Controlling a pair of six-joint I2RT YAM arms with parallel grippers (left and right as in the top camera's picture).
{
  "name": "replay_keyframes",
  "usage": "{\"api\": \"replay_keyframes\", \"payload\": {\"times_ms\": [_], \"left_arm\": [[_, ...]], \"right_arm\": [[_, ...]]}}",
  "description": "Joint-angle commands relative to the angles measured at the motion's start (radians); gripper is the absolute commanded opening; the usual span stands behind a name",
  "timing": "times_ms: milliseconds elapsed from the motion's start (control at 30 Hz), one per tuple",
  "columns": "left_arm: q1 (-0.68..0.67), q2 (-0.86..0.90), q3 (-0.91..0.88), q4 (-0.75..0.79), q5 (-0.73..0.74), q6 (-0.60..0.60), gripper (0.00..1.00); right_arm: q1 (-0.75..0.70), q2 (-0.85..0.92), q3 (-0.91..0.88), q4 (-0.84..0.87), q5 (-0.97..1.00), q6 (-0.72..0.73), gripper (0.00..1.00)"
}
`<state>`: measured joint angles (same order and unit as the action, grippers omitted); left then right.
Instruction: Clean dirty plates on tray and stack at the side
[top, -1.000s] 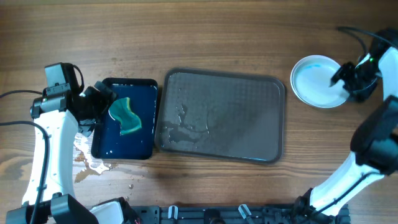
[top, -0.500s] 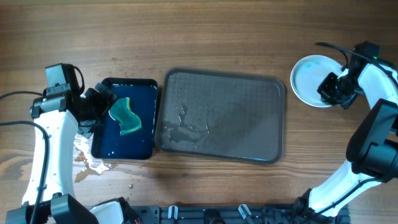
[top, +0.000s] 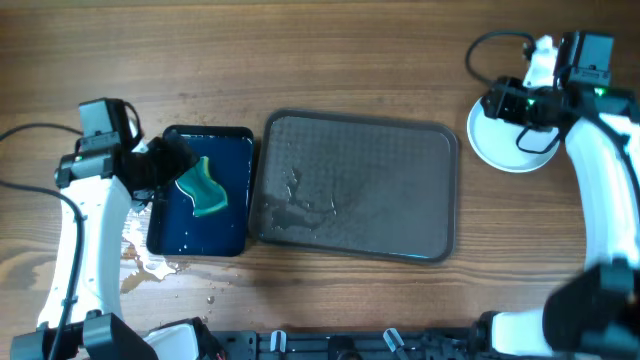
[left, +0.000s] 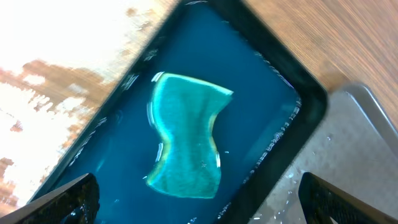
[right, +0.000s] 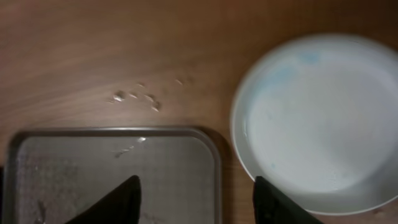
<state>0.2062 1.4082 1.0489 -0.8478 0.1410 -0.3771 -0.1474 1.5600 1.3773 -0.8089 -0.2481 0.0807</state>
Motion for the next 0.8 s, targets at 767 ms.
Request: {"api": "replay_keyframes", "payload": {"times_ms": [767], "left_arm": [[-0.425,-0.787,0.724,-0.745,-0.273,0.124,1.00]], "right_arm": [[0.144,-0.728,0.248,-0.495,0.249,-0.045,1.00]]}}
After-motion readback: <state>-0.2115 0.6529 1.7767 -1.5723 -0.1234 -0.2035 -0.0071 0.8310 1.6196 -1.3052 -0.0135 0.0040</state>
